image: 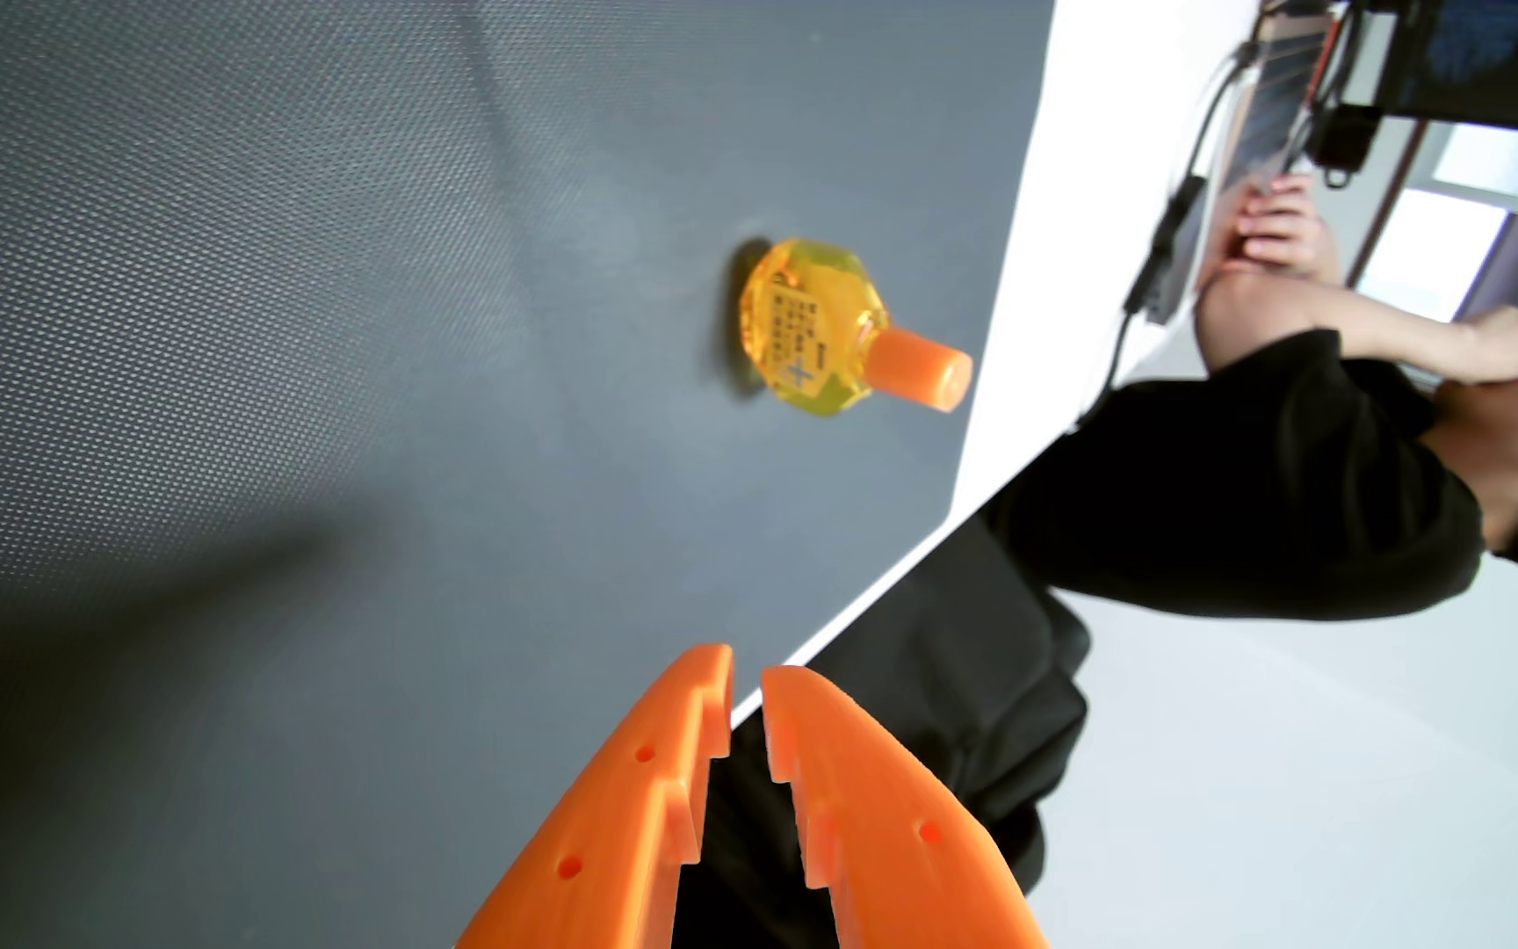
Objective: Grab the eyedrops
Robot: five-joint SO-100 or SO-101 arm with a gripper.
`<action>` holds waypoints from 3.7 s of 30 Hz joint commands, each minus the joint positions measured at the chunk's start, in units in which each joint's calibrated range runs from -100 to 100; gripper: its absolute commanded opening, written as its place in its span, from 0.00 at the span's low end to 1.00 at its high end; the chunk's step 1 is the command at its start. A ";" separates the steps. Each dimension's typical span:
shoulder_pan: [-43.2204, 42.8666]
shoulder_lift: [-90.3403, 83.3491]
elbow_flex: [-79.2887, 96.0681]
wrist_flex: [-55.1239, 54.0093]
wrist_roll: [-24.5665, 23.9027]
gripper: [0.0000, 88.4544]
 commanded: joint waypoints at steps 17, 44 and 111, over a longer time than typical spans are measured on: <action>-1.93 48.42 -31.11 -3.06 1.52 0.15; -2.76 91.65 -56.86 -11.45 1.41 0.21; -1.93 99.72 -65.24 -6.52 -21.56 0.27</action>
